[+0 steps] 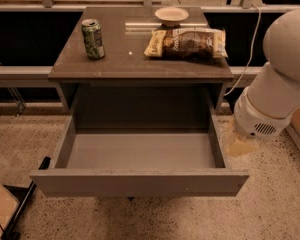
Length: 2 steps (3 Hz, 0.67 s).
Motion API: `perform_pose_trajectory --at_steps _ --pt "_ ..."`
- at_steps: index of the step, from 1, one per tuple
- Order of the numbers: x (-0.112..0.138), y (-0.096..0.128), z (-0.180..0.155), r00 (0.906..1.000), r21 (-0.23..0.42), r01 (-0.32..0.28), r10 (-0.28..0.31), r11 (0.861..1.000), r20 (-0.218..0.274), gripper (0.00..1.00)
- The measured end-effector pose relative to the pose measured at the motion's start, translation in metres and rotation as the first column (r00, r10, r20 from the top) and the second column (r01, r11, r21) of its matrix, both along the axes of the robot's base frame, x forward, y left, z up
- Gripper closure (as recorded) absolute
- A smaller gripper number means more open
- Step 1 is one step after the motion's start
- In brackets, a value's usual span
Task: Close top drawer
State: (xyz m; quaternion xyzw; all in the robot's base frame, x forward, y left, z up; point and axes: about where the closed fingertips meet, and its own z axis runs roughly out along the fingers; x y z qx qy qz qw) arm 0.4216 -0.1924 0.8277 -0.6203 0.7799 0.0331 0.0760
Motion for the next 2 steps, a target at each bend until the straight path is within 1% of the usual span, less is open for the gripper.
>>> perform_pose_trajectory --at_steps 1,2 --pt "-0.012 0.013 -0.039 0.9963 0.015 -0.006 0.007 1.0 -0.086 1.0" --pt "-0.032 0.028 -0.091 0.9787 0.038 -0.019 0.026 0.999 -0.204 1.0"
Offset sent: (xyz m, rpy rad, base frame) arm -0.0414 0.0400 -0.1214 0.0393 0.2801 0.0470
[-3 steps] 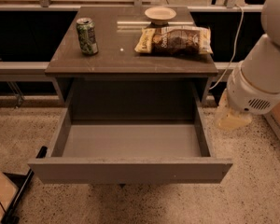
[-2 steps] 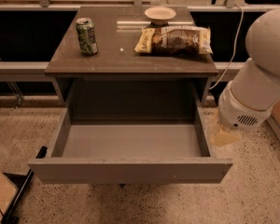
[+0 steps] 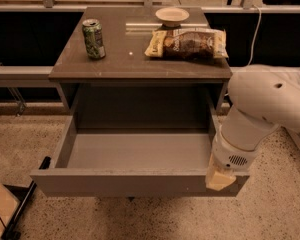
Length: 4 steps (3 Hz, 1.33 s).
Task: Close top drawer
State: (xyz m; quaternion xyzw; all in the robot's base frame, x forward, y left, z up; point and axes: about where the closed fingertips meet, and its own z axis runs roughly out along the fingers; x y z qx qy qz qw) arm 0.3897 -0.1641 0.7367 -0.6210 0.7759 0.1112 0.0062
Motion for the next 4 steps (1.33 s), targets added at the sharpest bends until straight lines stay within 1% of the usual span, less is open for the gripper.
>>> perform_pose_trajectory --at_steps 1,2,3,4 --pt "-0.015 0.005 -0.032 0.9969 0.024 0.011 -0.009 1.0 -0.078 1.0" --pt "-0.015 0.006 -0.067 0.9904 0.074 0.07 -0.061 0.995 -0.124 1.0" --pt "-0.014 0.006 -0.07 0.9901 0.077 0.071 -0.061 0.995 -0.127 1.0" --pt "-0.01 0.005 -0.079 0.9892 0.084 0.108 -0.098 0.991 -0.109 1.0"
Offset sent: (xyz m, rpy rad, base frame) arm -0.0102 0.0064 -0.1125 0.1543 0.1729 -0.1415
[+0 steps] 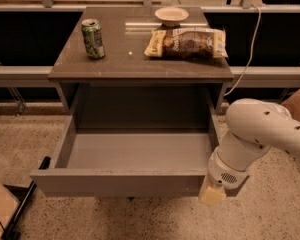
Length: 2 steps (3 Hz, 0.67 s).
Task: Close top drawer
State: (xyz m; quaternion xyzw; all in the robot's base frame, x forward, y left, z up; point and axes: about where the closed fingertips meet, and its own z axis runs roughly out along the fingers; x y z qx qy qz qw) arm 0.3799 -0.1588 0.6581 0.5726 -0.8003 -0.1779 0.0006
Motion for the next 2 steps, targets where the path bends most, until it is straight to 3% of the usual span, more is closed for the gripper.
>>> perform_pose_trajectory --at_steps 1,2 --pt "0.0208 0.0032 -0.0124 0.9991 0.032 -0.005 0.003 0.999 0.041 1.0" --pt "0.0208 0.0032 -0.0124 0.9991 0.032 -0.005 0.003 0.999 0.041 1.0"
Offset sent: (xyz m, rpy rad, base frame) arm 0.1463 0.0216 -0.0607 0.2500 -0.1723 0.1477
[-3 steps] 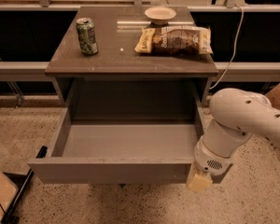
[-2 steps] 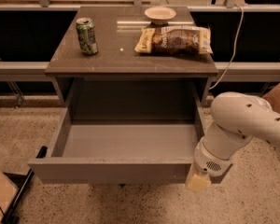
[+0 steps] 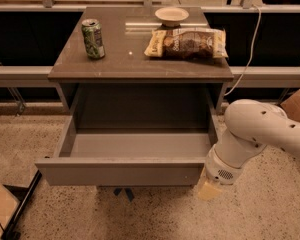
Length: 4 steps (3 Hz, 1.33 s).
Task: Close top drawer
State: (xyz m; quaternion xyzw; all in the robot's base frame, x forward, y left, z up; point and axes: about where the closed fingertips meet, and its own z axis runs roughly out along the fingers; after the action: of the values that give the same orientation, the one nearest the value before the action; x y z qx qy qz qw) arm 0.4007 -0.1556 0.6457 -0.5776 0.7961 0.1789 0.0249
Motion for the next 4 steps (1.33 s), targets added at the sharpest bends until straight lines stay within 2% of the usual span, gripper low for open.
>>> perform_pose_trajectory --at_steps 1,2,3,4 --pt "0.031 0.004 -0.012 0.9994 0.035 -0.009 0.007 0.999 0.033 1.0" --pt "0.032 0.004 -0.012 0.9994 0.035 -0.008 0.007 0.999 0.034 1.0" --pt "0.048 0.004 -0.016 0.9975 0.049 0.008 -0.011 0.999 0.07 1.0" --pt "0.069 0.01 -0.023 0.9938 0.062 -0.019 0.012 0.998 0.11 1.0"
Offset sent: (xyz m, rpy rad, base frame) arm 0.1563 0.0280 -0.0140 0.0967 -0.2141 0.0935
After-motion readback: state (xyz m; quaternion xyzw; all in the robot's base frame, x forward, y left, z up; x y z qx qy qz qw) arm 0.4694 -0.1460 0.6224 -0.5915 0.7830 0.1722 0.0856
